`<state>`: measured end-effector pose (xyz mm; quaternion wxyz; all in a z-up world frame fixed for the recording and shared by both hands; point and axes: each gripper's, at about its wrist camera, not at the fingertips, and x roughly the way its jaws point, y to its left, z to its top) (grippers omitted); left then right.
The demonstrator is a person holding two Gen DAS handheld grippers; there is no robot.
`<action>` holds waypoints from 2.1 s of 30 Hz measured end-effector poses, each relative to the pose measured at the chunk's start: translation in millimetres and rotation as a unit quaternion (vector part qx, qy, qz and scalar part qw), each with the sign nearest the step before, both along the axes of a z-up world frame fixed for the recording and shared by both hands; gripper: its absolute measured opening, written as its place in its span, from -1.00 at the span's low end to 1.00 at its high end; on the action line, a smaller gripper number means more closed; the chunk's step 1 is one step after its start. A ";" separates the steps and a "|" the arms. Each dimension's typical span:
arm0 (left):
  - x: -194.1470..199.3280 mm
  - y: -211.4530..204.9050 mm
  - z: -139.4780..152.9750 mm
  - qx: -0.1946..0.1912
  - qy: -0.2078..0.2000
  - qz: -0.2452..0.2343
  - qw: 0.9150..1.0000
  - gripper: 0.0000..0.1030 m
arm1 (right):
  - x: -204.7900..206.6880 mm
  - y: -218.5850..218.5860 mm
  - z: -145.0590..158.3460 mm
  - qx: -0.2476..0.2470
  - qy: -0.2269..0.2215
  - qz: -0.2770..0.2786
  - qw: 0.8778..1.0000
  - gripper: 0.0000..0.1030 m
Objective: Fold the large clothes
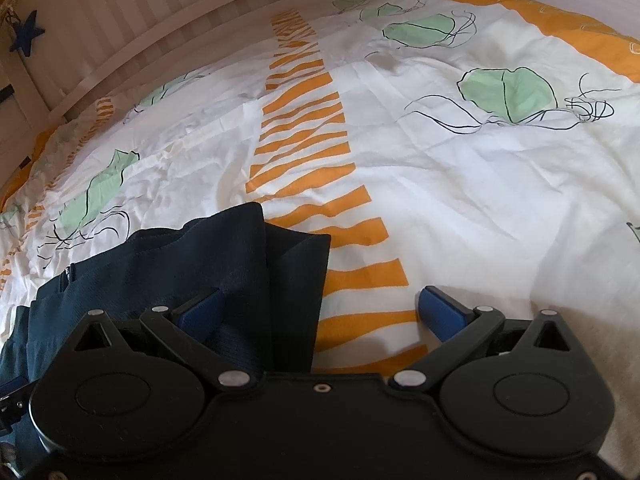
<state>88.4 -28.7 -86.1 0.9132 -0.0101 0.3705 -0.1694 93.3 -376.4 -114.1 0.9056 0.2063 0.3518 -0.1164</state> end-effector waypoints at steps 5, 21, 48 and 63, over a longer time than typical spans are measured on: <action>-3.5 -1.1 -2.7 0.002 -0.014 0.000 1.000 1.00 | 0.3 1.9 -0.4 -0.007 0.002 0.002 1.000 1.00; -16.9 3.0 13.8 -0.020 -0.029 -0.011 0.999 0.04 | 0.6 4.1 -0.9 -0.011 0.005 0.003 1.000 1.00; -45.5 -3.2 -9.3 -0.009 -0.061 -0.013 0.998 -0.19 | 1.1 2.4 1.6 0.001 0.010 0.007 1.000 1.00; -45.2 -3.1 -9.5 -0.012 -0.058 -0.014 0.998 -0.19 | -20.3 -18.9 -7.0 0.297 0.034 0.087 0.950 1.00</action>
